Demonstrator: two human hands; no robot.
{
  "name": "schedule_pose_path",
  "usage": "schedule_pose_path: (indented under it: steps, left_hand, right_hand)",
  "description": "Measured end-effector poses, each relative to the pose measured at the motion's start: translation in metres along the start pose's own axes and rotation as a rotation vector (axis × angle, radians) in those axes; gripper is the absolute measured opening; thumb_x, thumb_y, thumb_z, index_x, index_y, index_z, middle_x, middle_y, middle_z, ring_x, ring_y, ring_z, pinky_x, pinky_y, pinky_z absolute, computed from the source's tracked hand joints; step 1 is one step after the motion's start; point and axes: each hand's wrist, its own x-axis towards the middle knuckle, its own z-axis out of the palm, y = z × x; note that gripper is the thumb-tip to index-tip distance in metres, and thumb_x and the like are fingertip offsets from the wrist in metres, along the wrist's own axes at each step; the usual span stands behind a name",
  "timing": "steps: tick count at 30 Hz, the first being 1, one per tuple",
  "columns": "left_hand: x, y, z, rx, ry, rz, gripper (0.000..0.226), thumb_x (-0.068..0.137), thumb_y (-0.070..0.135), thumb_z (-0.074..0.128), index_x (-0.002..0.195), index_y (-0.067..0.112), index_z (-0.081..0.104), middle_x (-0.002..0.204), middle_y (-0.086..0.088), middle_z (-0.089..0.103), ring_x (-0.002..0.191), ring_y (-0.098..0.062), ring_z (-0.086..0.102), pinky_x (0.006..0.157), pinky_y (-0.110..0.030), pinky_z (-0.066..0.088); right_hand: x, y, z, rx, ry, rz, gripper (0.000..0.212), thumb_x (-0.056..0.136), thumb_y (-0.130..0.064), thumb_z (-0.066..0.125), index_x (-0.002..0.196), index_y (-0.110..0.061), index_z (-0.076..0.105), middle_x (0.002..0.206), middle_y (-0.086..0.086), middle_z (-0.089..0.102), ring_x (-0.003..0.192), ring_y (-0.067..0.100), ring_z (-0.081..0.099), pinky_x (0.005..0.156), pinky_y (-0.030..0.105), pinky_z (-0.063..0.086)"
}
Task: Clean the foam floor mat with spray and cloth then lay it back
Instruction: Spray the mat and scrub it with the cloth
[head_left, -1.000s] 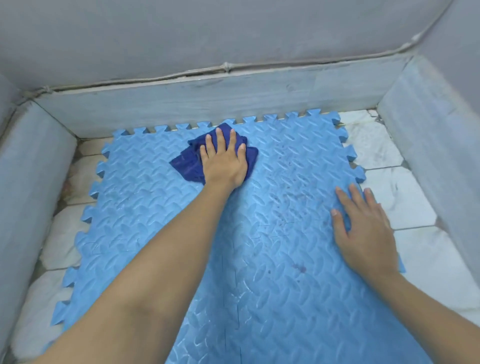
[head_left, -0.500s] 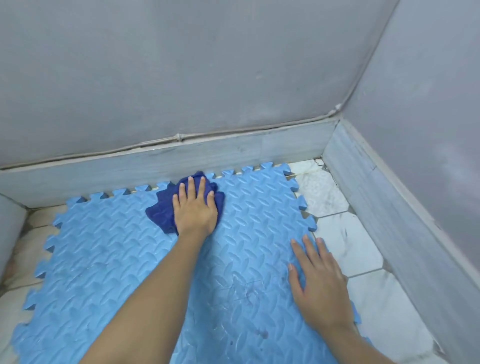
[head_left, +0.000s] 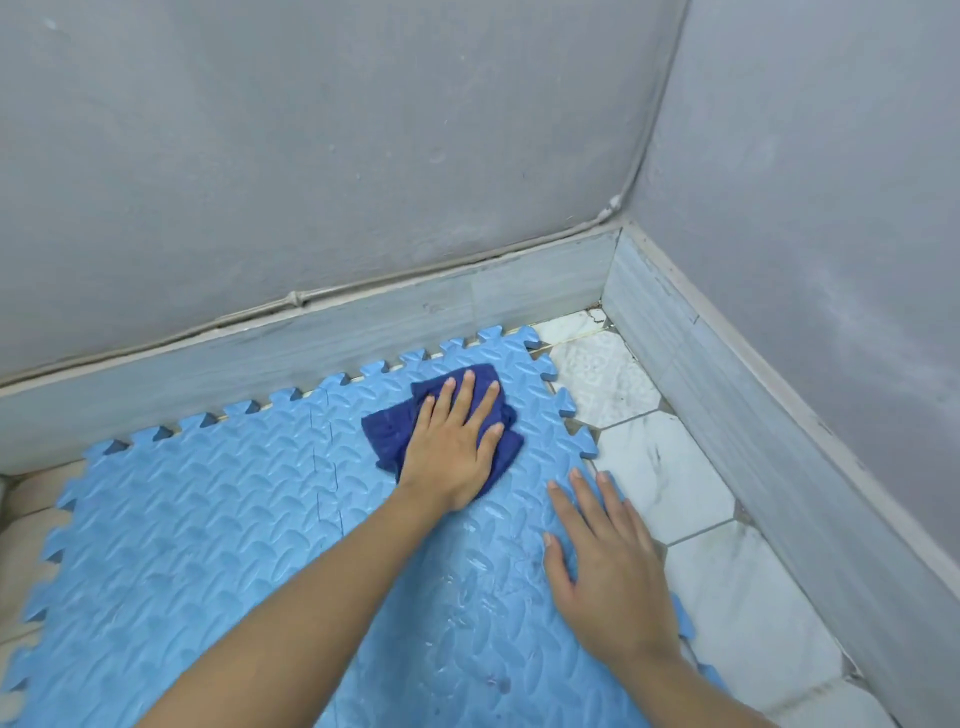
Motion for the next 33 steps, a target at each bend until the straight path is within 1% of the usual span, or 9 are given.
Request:
schedule_pose_path:
  steps: [4, 10, 14, 16, 18, 22, 26, 30, 33]
  left_hand:
    - [0.058, 0.026, 0.004, 0.005, -0.028, -0.116, 0.055, 0.102, 0.046, 0.016, 0.154, 0.030, 0.008, 0.162, 0.001, -0.002, 0.149, -0.022, -0.005, 0.119, -0.041, -0.005]
    - [-0.046, -0.011, 0.002, 0.039, -0.078, 0.218, 0.061, 0.095, 0.055, 0.003, 0.153, 0.035, 0.000, 0.161, 0.010, -0.008, 0.148, -0.013, -0.009, 0.120, -0.038, -0.002]
    - [-0.036, -0.062, -0.007, 0.033, 0.003, -0.088, 0.064, 0.093, 0.057, 0.004, 0.153, 0.035, 0.008, 0.162, 0.008, 0.002, 0.149, -0.018, 0.001, 0.120, -0.043, 0.003]
    - [-0.001, -0.057, -0.006, 0.022, 0.033, -0.252, 0.059, 0.098, 0.051, 0.014, 0.154, 0.032, 0.008, 0.162, 0.002, 0.003, 0.149, -0.024, 0.002, 0.119, -0.046, 0.002]
    - [0.016, -0.045, -0.001, 0.003, 0.025, -0.301, 0.057, 0.101, 0.047, 0.018, 0.154, 0.030, 0.006, 0.163, 0.000, 0.000, 0.149, -0.026, -0.001, 0.119, -0.047, -0.002]
    - [-0.022, -0.039, 0.001, 0.051, -0.052, -0.124, 0.060, 0.098, 0.053, 0.010, 0.154, 0.032, 0.003, 0.162, 0.001, -0.003, 0.149, -0.025, -0.003, 0.119, -0.045, -0.001]
    - [-0.121, -0.020, -0.001, 0.062, -0.163, 0.058, 0.064, 0.092, 0.058, -0.005, 0.151, 0.035, -0.006, 0.161, 0.005, -0.012, 0.149, -0.021, -0.009, 0.120, -0.042, -0.004]
    - [-0.231, 0.023, 0.015, 0.103, -0.186, 0.192, 0.059, 0.100, 0.051, 0.013, 0.153, 0.026, 0.020, 0.160, -0.004, 0.018, 0.146, -0.027, 0.019, 0.111, -0.046, 0.018]
    - [-0.239, 0.032, 0.020, 0.086, -0.169, 0.089, 0.057, 0.100, 0.050, 0.013, 0.152, 0.029, 0.023, 0.160, 0.001, 0.020, 0.146, -0.022, 0.018, 0.111, -0.045, 0.018]
  right_hand:
    - [0.000, -0.002, -0.002, -0.016, 0.010, 0.003, 0.052, 0.093, -0.041, 0.040, 0.139, -0.023, 0.056, 0.151, 0.001, 0.046, 0.146, 0.025, 0.033, 0.115, 0.039, 0.026]
    - [-0.001, 0.000, 0.000, -0.011, 0.001, -0.009, 0.051, 0.095, -0.040, 0.041, 0.140, -0.022, 0.054, 0.152, 0.001, 0.045, 0.147, 0.025, 0.030, 0.115, 0.041, 0.028]
    - [0.002, -0.002, -0.001, 0.011, 0.021, 0.007, 0.050, 0.094, -0.039, 0.042, 0.140, -0.021, 0.055, 0.151, 0.002, 0.046, 0.146, 0.025, 0.032, 0.115, 0.040, 0.027]
    - [0.003, -0.003, 0.000, 0.017, 0.022, 0.005, 0.051, 0.094, -0.039, 0.041, 0.140, -0.021, 0.054, 0.151, 0.002, 0.046, 0.146, 0.025, 0.032, 0.116, 0.039, 0.026]
    - [0.002, -0.002, 0.000, 0.014, 0.015, 0.010, 0.051, 0.095, -0.039, 0.041, 0.140, -0.021, 0.054, 0.152, 0.002, 0.045, 0.147, 0.025, 0.030, 0.116, 0.039, 0.026]
    - [0.001, 0.001, -0.002, 0.014, -0.002, 0.013, 0.051, 0.095, -0.040, 0.040, 0.140, -0.020, 0.054, 0.151, 0.004, 0.046, 0.147, 0.026, 0.030, 0.116, 0.040, 0.028]
    - [0.002, -0.003, -0.003, 0.005, -0.010, 0.027, 0.052, 0.094, -0.040, 0.040, 0.139, -0.021, 0.055, 0.150, 0.003, 0.047, 0.145, 0.026, 0.033, 0.115, 0.042, 0.031]
    - [0.002, -0.002, -0.005, 0.047, -0.043, 0.030, 0.054, 0.091, -0.042, 0.040, 0.138, -0.021, 0.055, 0.150, 0.001, 0.048, 0.145, 0.025, 0.033, 0.114, 0.043, 0.031]
    - [0.004, -0.005, -0.014, 0.135, -0.106, 0.043, 0.058, 0.090, -0.041, 0.041, 0.144, -0.021, 0.047, 0.154, 0.002, 0.042, 0.148, 0.024, 0.026, 0.118, 0.045, 0.019]
